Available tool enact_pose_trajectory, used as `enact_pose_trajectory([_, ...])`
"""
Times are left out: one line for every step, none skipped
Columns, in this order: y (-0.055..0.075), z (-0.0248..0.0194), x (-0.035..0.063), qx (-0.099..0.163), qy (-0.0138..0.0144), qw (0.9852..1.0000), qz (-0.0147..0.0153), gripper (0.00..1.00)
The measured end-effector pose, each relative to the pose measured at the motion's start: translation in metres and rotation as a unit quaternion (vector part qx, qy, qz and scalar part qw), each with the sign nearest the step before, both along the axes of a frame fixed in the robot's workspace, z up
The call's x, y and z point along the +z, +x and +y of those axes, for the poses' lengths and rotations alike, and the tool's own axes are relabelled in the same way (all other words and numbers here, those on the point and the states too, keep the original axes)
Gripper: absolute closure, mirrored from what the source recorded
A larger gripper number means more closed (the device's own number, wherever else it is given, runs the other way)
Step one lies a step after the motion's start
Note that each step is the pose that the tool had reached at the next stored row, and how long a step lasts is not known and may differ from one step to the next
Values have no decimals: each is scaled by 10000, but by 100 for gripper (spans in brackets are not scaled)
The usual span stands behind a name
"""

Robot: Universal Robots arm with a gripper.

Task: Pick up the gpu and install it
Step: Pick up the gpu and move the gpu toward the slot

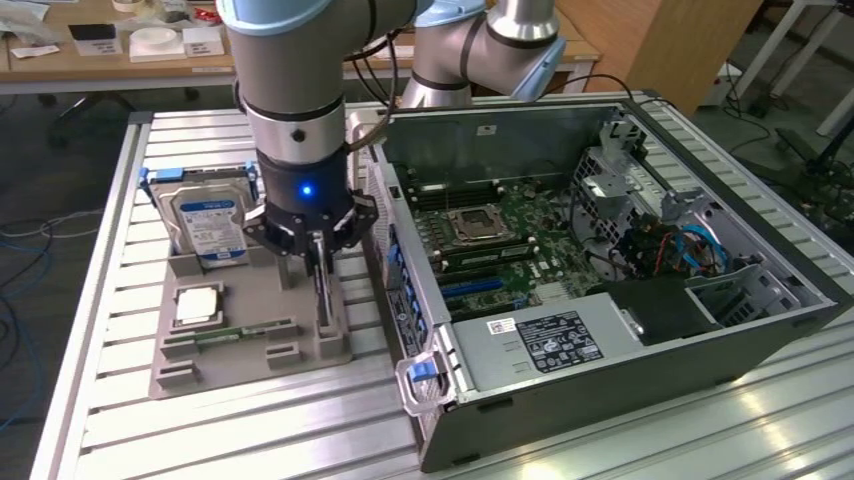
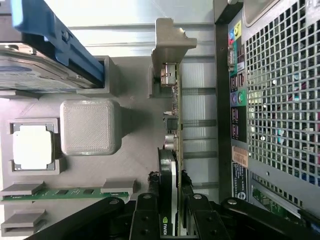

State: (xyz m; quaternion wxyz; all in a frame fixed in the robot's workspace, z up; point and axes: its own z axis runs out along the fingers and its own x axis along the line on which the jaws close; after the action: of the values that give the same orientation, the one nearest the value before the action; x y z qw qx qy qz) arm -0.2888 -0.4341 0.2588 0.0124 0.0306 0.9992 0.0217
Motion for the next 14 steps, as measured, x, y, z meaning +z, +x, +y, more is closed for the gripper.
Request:
enact_pose_trajectory([0, 0, 26, 0, 0, 10000, 0, 73])
enact_pose_trajectory([0, 0, 52, 0, 0, 10000, 0, 73])
enact_pose_trajectory([0, 0, 79, 0, 0, 10000, 0, 73])
enact_pose_trajectory([0, 0, 106, 0, 0, 10000, 0, 73])
enact_pose_trajectory([0, 0, 135, 0, 0, 10000, 0, 73])
enact_pose_trajectory([0, 0, 164, 0, 0, 10000, 0, 73])
enact_pose_trajectory([0, 0, 190, 0, 0, 10000, 0, 73])
enact_pose_trajectory([0, 0, 215, 0, 0, 10000, 1, 73])
enact_pose_trajectory([0, 0, 236, 0, 0, 10000, 0, 73])
enact_pose_trajectory([0, 0, 254, 0, 0, 10000, 0, 73])
enact_pose_trajectory([0, 0, 269, 0, 0, 10000, 0, 73])
enact_pose_trajectory([0, 0, 278, 0, 0, 10000, 0, 73])
enact_pose_trajectory([0, 0, 287, 0, 0, 10000, 0, 73])
enact_pose_trajectory([0, 0, 294, 0, 0, 10000, 0, 73])
